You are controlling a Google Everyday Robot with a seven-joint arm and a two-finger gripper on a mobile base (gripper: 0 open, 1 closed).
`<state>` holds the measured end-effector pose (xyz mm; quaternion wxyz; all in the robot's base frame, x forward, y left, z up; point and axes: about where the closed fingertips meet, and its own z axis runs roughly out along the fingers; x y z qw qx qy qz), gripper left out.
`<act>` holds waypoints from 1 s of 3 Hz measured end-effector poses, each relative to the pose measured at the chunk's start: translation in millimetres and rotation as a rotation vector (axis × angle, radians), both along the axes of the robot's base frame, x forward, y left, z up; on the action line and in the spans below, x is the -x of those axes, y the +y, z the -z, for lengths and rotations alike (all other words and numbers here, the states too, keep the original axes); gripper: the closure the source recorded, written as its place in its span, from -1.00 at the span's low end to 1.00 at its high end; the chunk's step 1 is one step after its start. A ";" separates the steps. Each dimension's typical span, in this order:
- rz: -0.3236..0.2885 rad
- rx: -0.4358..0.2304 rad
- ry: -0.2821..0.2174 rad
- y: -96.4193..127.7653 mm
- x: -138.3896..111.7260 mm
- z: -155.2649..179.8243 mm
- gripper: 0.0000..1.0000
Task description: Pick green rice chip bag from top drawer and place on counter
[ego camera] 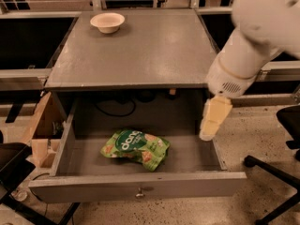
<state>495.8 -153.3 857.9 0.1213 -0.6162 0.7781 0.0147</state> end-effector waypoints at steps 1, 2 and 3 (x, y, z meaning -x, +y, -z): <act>0.015 0.001 0.059 17.2 -15.4 47.6 -1.00; 0.017 0.000 0.064 17.6 -16.0 50.2 -1.00; 0.030 0.007 0.078 22.5 -18.7 59.0 -1.00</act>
Offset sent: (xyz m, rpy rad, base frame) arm 0.0131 0.0148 -0.0404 -0.0008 0.0501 -0.0120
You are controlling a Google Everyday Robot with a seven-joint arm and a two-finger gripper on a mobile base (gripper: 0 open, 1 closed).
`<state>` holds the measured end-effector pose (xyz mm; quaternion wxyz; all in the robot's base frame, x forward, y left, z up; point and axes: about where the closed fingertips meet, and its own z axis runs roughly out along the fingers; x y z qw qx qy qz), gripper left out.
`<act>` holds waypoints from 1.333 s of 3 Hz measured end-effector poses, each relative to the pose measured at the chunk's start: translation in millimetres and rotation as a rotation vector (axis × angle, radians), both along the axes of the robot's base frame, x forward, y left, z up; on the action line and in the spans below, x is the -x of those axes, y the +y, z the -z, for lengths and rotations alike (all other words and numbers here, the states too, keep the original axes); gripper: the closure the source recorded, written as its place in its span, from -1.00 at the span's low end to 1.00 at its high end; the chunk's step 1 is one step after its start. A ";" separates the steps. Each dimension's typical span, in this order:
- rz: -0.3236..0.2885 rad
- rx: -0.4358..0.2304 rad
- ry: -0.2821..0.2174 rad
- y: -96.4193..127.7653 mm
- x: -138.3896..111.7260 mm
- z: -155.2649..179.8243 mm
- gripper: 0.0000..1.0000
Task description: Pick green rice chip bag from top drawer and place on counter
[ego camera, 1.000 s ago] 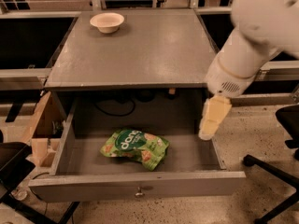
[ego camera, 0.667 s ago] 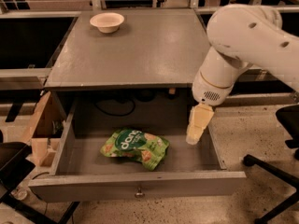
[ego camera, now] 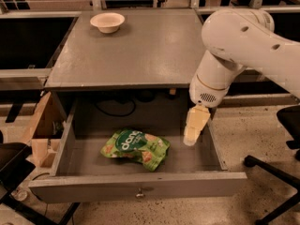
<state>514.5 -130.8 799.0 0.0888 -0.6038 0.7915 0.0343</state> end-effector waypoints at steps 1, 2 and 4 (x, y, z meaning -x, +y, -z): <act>0.021 0.003 0.068 31.3 -10.5 45.9 -1.00; 0.064 -0.003 0.134 71.7 -28.1 94.9 -1.00; 0.113 -0.075 0.166 131.1 -30.4 149.6 -1.00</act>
Offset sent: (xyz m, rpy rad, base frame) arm 0.0549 0.1276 -0.1574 0.0128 0.2146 -0.1267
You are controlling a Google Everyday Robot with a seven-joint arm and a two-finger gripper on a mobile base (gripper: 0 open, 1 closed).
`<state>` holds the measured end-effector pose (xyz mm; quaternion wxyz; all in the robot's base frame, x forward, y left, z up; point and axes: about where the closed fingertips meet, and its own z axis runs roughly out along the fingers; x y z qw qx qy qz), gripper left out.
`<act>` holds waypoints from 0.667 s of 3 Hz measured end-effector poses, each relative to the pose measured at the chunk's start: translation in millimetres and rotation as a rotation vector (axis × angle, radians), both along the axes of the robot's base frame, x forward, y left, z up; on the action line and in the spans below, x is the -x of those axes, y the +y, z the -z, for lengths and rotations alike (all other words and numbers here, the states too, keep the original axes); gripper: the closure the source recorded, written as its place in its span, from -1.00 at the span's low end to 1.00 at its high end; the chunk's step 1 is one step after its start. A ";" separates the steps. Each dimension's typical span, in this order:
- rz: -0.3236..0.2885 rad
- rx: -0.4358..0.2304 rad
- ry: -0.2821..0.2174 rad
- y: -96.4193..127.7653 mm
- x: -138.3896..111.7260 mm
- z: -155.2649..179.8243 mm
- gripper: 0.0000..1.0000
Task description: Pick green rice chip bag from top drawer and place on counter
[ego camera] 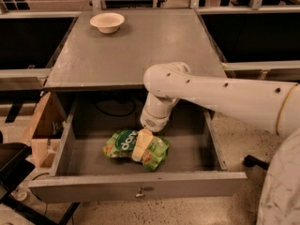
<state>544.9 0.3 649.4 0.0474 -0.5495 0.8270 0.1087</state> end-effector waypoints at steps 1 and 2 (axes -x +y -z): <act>-0.014 -0.035 -0.010 24.6 7.4 21.6 -0.65; -0.014 -0.039 -0.015 26.1 6.6 22.0 -0.19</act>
Offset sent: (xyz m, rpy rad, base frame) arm -0.0067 0.0222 -0.0196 0.0314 -0.0087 0.0128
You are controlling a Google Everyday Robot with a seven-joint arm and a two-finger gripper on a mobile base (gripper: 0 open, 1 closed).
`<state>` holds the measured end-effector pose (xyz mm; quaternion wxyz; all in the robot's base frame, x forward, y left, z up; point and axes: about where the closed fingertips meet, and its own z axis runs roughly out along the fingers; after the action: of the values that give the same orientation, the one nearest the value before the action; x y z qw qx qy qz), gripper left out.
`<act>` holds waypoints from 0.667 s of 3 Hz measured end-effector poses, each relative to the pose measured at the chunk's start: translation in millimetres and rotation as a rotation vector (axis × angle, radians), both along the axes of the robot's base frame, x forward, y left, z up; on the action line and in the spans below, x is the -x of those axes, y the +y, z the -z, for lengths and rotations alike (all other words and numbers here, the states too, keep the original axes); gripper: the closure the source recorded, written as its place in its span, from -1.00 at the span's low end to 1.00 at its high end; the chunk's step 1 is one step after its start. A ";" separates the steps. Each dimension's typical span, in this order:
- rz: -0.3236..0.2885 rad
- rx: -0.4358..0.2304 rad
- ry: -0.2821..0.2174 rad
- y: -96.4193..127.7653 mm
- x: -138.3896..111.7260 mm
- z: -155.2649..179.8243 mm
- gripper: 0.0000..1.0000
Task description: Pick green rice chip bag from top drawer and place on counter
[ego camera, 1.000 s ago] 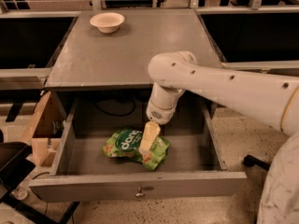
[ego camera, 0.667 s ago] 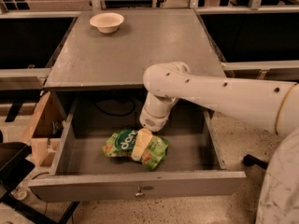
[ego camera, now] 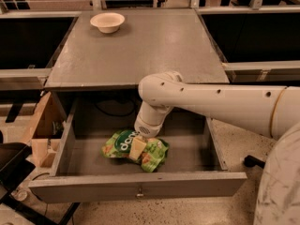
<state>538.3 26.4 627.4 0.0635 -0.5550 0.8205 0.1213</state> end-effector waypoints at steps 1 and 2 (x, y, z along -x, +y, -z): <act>-0.004 0.004 0.000 0.9 0.8 0.1 0.43; -0.016 0.016 0.001 3.3 2.9 0.3 0.90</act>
Offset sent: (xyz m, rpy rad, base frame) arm -0.0045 0.0067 0.0017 -0.0316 -0.0029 0.0317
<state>535.4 29.7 627.1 0.0578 -0.5621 0.8169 0.1156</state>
